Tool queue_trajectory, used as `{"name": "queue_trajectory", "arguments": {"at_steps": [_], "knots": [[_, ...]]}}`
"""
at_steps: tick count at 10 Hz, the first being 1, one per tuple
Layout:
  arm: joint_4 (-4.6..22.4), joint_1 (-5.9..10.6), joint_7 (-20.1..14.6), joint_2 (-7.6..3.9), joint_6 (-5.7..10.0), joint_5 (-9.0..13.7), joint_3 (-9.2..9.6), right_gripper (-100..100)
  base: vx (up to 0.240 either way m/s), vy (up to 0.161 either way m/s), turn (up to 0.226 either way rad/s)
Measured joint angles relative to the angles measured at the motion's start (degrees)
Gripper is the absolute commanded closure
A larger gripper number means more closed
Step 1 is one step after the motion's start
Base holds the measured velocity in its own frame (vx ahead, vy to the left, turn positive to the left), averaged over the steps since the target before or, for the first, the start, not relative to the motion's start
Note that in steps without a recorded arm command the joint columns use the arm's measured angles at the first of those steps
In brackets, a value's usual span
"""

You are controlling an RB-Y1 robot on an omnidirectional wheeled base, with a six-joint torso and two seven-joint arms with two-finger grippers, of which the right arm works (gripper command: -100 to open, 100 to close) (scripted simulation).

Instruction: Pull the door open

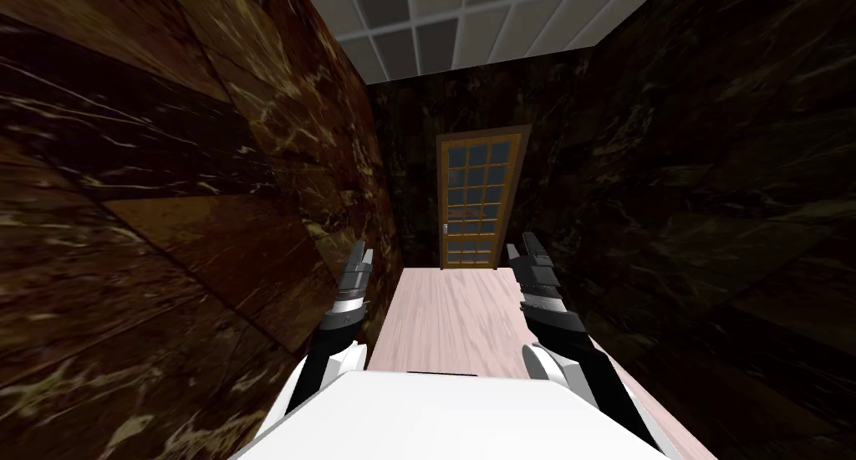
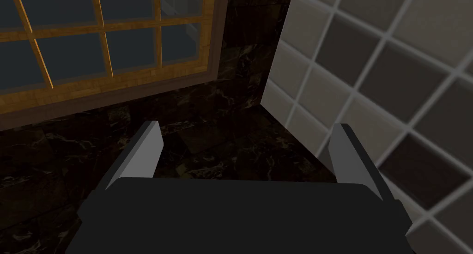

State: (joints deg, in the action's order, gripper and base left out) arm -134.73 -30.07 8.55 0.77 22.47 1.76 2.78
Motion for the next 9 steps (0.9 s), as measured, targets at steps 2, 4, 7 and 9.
{"name": "queue_trajectory", "arguments": {"at_steps": [2, 4, 7, 9], "knots": [[2.3, 0.88, 1.2, -0.77, 0.55, -0.6, -0.82, -100, 0.201, 0.006, -0.001], [4.2, 1.39, 2.7, -1.19, 1.20, -1.5, -1.10, -100, 0.159, 0.032, -0.002], [7.6, 2.53, 4.6, -2.02, 2.29, -2.3, -2.10, -100, 0.129, 0.030, -0.003], [10.4, 2.97, 6.5, -2.46, 3.56, -3.4, -2.55, -100, 0.143, 0.024, -0.003]]}}
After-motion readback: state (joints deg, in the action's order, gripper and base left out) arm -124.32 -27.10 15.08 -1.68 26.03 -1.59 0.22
